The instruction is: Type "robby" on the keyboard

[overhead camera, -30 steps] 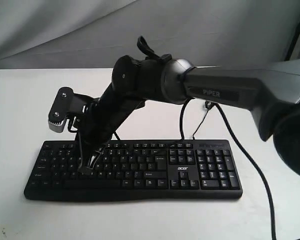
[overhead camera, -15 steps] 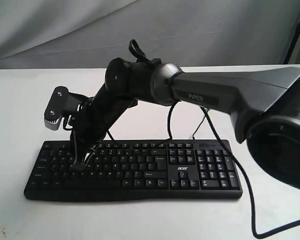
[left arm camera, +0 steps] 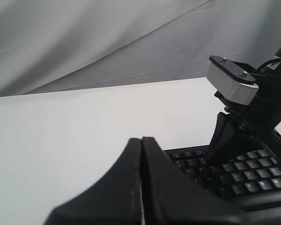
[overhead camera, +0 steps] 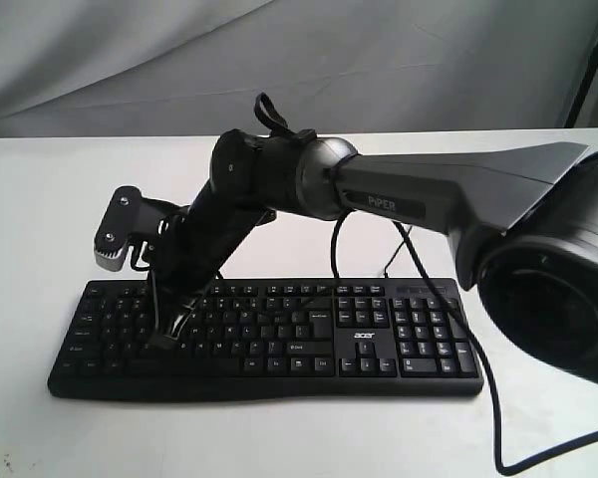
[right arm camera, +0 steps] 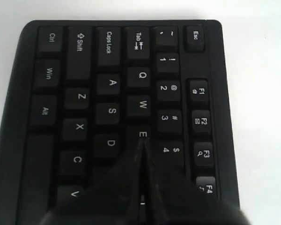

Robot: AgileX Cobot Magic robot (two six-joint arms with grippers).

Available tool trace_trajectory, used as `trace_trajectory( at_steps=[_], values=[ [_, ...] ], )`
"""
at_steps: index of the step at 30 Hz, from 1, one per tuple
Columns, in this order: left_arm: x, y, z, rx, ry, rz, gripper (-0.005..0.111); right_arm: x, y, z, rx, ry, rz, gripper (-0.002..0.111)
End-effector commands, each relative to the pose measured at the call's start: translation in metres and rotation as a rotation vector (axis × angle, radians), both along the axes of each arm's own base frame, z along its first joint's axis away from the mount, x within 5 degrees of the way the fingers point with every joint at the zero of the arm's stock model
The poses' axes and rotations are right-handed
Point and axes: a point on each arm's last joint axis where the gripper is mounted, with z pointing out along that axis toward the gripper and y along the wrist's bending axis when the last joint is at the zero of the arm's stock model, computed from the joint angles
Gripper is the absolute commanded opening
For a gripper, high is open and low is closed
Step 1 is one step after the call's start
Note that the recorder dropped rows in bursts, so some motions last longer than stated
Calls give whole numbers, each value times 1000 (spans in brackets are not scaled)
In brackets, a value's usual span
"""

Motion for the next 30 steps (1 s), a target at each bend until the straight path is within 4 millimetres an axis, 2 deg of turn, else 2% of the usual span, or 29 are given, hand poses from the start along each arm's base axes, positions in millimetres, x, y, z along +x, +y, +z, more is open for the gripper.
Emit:
trace_trajectory(
  at_steps=[1,30],
  values=[
    [0,0,-1,1,-5,-5,0,0,0,4,-3,-16,33,0],
    [0,0,-1,1,-5,-5,0,1,2,0,7,-25,22,0]
  ],
)
